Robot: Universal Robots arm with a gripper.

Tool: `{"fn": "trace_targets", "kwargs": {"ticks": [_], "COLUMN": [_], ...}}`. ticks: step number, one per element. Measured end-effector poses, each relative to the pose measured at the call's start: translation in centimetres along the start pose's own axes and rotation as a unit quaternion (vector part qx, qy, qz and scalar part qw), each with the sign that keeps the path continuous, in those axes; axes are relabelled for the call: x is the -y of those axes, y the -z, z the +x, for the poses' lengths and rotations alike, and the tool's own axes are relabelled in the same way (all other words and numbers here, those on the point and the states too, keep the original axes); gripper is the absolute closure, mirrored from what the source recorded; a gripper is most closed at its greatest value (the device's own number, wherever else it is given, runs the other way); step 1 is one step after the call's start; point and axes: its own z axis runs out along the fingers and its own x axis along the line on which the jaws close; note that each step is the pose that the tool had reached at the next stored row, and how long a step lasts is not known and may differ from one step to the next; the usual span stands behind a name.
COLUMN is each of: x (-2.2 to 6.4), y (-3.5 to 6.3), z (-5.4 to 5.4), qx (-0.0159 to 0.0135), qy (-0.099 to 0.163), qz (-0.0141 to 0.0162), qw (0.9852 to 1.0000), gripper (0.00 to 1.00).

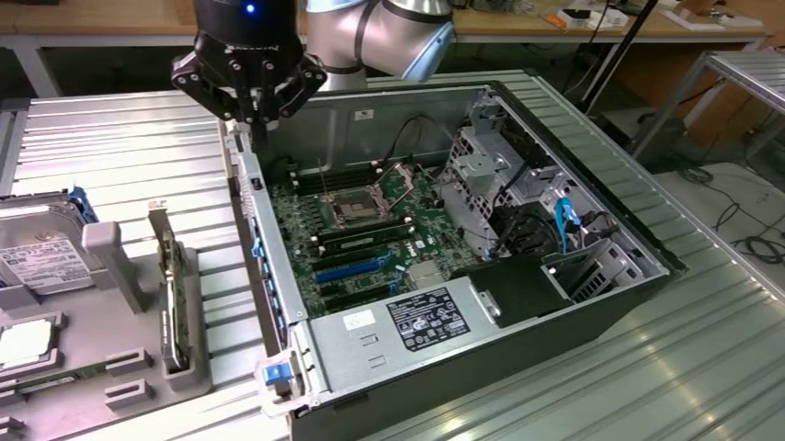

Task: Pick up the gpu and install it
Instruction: 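Reach for the gpu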

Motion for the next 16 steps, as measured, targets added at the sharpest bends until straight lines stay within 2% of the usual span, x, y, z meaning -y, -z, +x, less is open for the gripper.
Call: {"fn": "trace_targets", "kwargs": {"ticks": [1, 3, 7, 10, 16], "x": [0.02, 0.12, 0.3, 0.42, 0.81], "y": [0.01, 0.05, 0.1, 0.13, 0.24], "z": [0.3, 1.6, 3.4, 4.3, 8.3], "qx": [0.0, 0.0, 0.0, 0.0, 0.0], "qy": [0.0, 0.0, 0.0, 0.0, 0.0], "qz": [0.0, 0.0, 0.0, 0.0, 0.0001], "qw": [1.0, 1.0, 1.0, 1.0, 1.0], "gripper": [0.89, 0.89, 0.89, 0.89, 0.89]}}
